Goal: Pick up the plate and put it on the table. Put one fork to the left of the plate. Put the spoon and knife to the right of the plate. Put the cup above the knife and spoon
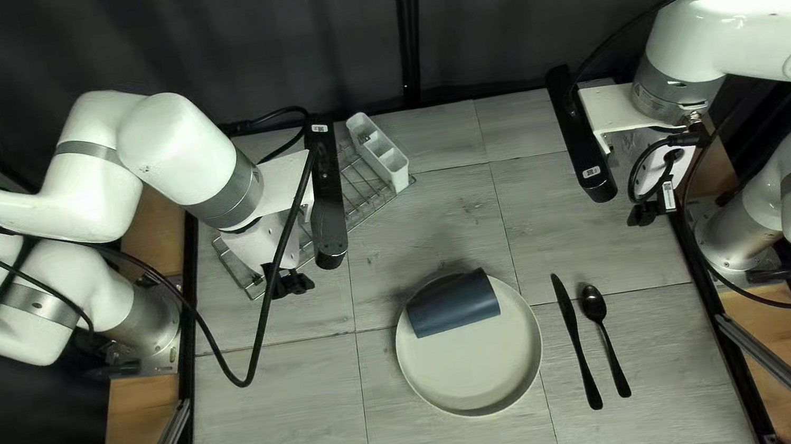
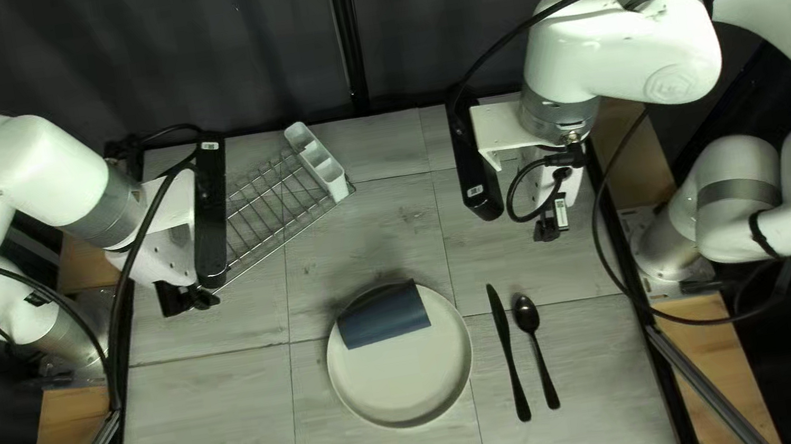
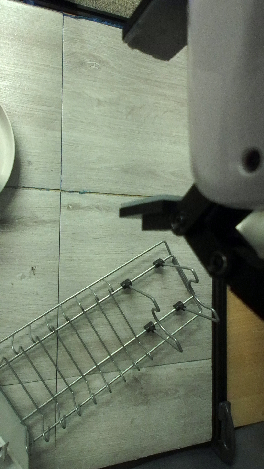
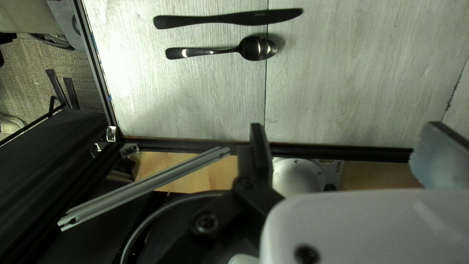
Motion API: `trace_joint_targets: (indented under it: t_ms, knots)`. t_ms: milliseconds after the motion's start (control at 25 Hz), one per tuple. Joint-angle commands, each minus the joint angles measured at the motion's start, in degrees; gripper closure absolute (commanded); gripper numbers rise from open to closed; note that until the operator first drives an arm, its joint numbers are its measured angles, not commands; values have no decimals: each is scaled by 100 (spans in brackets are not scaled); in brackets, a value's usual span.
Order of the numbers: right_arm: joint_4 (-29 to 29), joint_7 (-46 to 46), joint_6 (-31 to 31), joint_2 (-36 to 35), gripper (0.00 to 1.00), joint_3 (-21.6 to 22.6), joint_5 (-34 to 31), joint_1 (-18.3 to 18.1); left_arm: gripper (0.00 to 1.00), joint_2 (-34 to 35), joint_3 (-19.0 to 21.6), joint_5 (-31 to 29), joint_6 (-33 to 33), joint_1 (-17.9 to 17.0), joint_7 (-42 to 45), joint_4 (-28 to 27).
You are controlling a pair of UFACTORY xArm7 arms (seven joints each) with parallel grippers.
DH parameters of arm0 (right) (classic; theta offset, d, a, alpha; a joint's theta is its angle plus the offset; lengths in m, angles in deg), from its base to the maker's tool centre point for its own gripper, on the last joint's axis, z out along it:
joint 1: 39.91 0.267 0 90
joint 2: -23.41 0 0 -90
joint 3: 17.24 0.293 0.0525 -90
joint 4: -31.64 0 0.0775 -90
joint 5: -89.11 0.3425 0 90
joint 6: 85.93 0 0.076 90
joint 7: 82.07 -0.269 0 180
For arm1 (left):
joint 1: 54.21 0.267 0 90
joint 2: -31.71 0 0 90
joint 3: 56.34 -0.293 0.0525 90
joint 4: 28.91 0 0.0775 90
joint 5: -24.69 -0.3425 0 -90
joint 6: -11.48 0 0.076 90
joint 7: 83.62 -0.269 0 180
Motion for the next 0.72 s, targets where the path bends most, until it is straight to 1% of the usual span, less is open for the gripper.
trace_joint_targets:
  t_ms: [40, 440, 480, 520, 560, 600, 640, 680, 720]
  knots:
    - [0, 0, 0, 0, 0, 0, 0, 0, 0, 0, 0, 0, 0, 0, 0, 0]
    - [0, 0, 0, 0, 0, 0, 0, 0, 0, 0, 0, 0, 0, 0, 0, 0]
    - [21, 64, -22, 12, 0, 39, -85, 20, 0, 0, 0, 0, 0, 0, 0, 0]
    - [-151, 10, -54, -291, 0, 107, -125, -11, 0, 0, 0, 0, 0, 0, 0, 0]
    - [-836, -304, -142, -1229, 0, 377, -222, -78, 0, 0, 0, 0, 0, 0, 0, 0]
    - [-1027, -432, -168, -1496, 0, 465, -247, -91, 0, 0, 0, 0, 0, 0, 0, 0]
    - [-1717, -988, -438, -2524, 0, 844, -382, -55, 0, 0, 0, 0, 0, 0, 0, 0]
    - [-743, -540, -588, -1689, 0, 527, -58, -81, 0, 0, 0, 0, 0, 0, 0, 0]
    - [-510, -395, -672, -1536, 0, 409, 47, -82, 0, 0, 0, 0, 0, 0, 0, 0]
